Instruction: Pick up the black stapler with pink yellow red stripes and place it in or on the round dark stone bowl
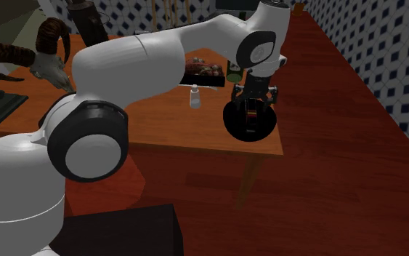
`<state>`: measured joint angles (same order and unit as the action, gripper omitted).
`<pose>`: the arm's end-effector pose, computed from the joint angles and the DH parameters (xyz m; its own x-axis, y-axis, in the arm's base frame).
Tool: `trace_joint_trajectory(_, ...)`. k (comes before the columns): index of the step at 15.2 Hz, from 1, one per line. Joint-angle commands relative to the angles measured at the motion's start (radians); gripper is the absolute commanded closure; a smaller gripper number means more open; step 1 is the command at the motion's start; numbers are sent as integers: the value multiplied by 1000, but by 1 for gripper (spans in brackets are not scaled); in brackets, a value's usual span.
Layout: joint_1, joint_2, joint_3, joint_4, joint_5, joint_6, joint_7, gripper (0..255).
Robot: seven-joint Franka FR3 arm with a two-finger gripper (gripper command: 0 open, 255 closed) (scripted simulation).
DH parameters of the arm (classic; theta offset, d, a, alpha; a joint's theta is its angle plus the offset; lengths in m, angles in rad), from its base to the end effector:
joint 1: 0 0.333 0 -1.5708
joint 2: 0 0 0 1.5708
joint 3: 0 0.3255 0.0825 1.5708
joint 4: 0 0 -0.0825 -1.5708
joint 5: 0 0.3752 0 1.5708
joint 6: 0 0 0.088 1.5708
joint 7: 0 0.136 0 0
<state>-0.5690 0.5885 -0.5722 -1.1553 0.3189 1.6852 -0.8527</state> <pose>0.4186 -0.5722 0.4754 0.9715 -0.2358 0.0244 -0.2361 -0.9717 0.0093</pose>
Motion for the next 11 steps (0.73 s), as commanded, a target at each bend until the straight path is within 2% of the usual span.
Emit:
trace_joint_trajectory(1, -15, 6, 0, 63, 2, -55, 4, 0)
trace_joint_trajectory(3, -41, 24, 3, 158, 9, -129, 11, 0)
trace_joint_trajectory(11, -41, 24, 3, 158, 8, -128, 11, 0)
